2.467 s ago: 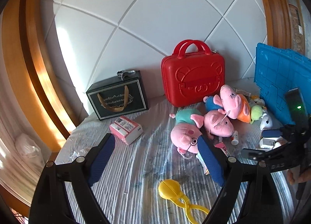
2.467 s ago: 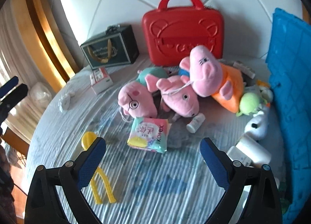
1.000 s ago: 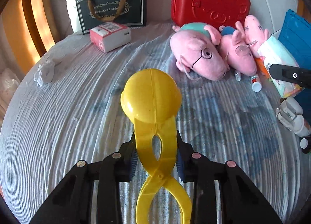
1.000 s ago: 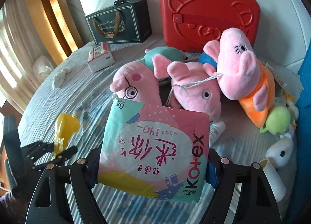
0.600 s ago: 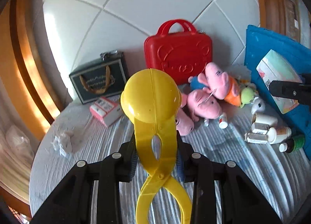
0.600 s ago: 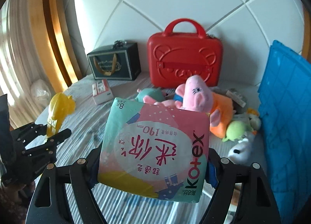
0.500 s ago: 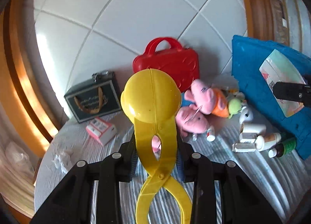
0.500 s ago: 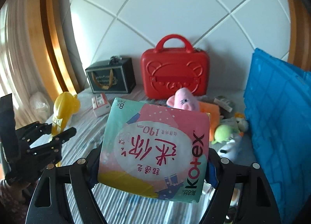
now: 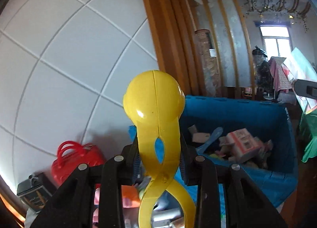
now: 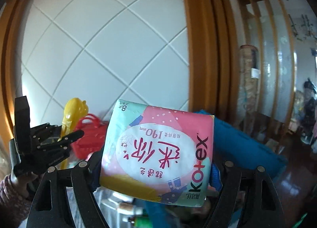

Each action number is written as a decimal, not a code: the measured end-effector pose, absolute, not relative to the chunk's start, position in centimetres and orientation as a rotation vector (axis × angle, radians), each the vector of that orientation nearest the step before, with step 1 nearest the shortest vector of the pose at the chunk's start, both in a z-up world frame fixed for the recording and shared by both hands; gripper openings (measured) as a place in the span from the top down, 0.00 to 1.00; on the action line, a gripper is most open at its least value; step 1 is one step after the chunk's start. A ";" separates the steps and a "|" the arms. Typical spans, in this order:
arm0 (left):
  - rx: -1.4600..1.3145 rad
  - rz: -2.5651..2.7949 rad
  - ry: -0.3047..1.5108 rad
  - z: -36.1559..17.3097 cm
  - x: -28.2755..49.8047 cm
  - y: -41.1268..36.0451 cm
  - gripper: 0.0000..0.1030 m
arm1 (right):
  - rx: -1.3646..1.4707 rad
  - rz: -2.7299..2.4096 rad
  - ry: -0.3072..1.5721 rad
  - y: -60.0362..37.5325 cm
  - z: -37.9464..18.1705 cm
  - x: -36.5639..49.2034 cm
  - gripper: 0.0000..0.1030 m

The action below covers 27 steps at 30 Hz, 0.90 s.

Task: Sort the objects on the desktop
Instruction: 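Carry the Kotex pack with right tool while left tool carries the clip over the crate, then open both tools over the blue crate to drop the items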

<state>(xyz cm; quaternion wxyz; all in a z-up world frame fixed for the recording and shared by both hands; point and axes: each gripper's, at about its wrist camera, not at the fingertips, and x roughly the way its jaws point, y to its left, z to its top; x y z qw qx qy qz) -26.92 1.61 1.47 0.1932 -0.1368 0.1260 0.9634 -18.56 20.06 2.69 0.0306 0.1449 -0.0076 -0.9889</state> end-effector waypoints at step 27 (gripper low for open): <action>-0.484 2.797 0.343 4.8 -37.0 15.3 0.00 | 0.541 -2.997 -0.225 36.4 3.6 -32.2 0.08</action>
